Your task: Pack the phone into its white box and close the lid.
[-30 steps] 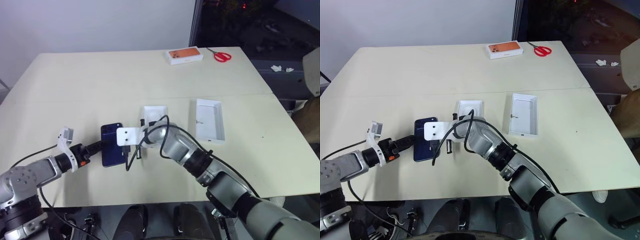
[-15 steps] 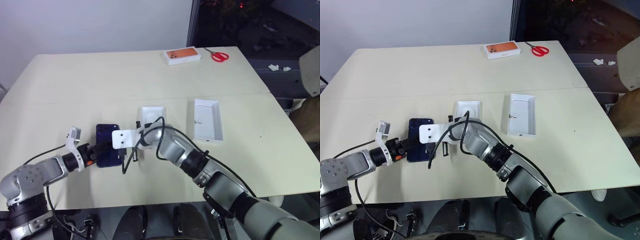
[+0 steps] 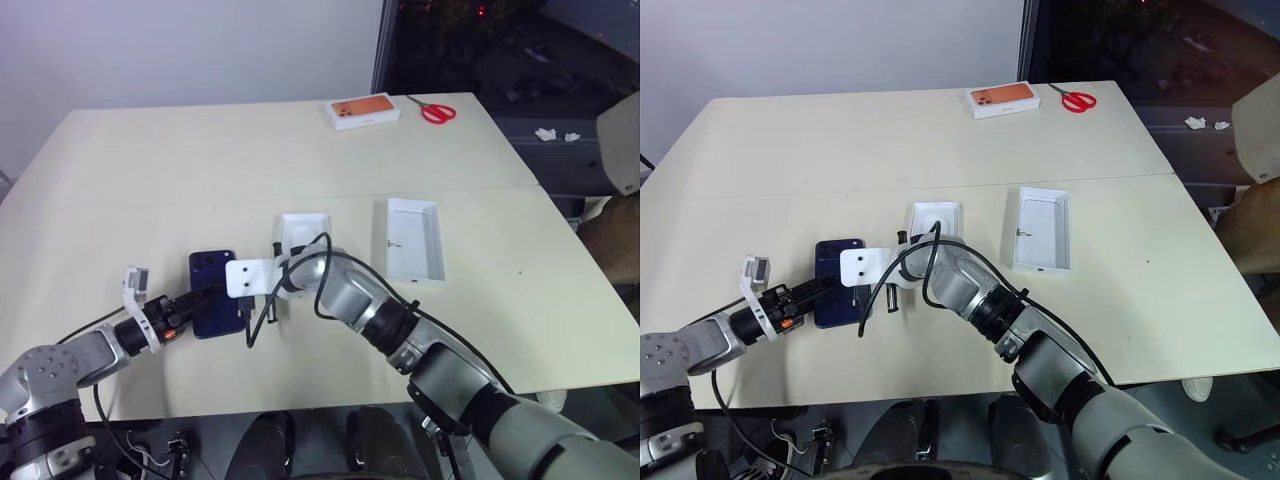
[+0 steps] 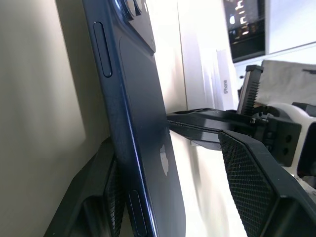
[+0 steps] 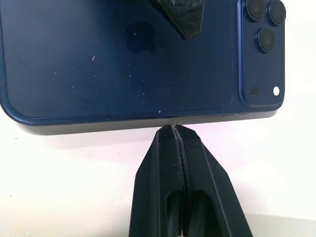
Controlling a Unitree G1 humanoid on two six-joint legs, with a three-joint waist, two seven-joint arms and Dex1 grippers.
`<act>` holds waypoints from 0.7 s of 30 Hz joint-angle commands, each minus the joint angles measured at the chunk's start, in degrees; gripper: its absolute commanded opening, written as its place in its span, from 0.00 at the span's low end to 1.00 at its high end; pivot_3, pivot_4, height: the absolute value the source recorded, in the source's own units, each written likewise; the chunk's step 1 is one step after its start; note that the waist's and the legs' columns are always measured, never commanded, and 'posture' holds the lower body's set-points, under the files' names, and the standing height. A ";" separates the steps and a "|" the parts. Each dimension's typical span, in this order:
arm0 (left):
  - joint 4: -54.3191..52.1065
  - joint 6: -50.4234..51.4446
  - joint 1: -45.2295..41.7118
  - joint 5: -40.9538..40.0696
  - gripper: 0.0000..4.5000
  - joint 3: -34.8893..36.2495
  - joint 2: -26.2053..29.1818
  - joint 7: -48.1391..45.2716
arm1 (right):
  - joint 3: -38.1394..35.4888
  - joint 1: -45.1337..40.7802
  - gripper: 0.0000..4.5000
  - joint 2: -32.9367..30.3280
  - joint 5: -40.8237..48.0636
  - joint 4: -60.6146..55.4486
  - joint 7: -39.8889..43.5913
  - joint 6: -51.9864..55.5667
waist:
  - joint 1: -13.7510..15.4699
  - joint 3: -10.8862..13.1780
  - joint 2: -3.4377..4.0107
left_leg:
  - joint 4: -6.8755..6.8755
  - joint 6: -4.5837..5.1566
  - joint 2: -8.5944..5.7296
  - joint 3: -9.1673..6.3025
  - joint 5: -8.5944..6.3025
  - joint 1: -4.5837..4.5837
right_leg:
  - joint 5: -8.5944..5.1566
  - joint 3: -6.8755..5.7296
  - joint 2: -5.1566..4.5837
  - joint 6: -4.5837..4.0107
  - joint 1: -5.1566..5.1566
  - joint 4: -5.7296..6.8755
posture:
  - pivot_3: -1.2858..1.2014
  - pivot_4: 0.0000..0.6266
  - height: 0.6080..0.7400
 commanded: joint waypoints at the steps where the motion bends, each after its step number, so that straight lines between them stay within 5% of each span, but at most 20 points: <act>1: 1.81 -0.22 1.42 0.60 0.38 -1.33 -0.17 0.44 | 0.05 -0.29 0.00 -0.25 0.01 -1.12 0.05 0.24 | 0.00 0.00 0.00 | -0.01 0.00 0.00 0.00 0.00 0.00 | 0.00 0.00 0.00 0.00 0.00 -0.01 | 0.52 0.24 1.00; 10: 3.96 -1.26 2.65 -0.23 0.38 -2.60 0.07 -1.50 | 0.07 -0.24 0.00 -0.36 0.04 -1.22 -0.10 0.20 | 0.00 0.00 0.01 | -0.03 0.00 0.00 0.00 0.00 0.00 | 0.00 0.01 0.00 0.00 0.01 -0.02 | 0.52 0.24 1.00; 15: 4.98 -1.53 2.80 -0.56 0.01 -2.87 -0.24 -1.30 | 0.04 -0.25 0.00 -0.45 0.05 -1.30 -0.12 0.26 | 0.10 -0.07 0.27 | -0.04 0.00 0.00 0.00 0.00 0.09 | 0.00 0.00 -0.01 -0.01 0.08 -0.02 | 0.52 0.24 1.00; 21: 5.97 -0.63 2.67 -2.45 0.00 -2.14 -0.08 -2.05 | -1.55 -0.66 0.00 -0.67 1.52 -1.83 0.16 0.09 | 0.09 -0.08 0.31 | -0.07 -0.01 0.01 -0.02 0.01 0.12 | -0.01 0.00 0.00 -0.01 0.08 -0.02 | 0.52 0.24 1.00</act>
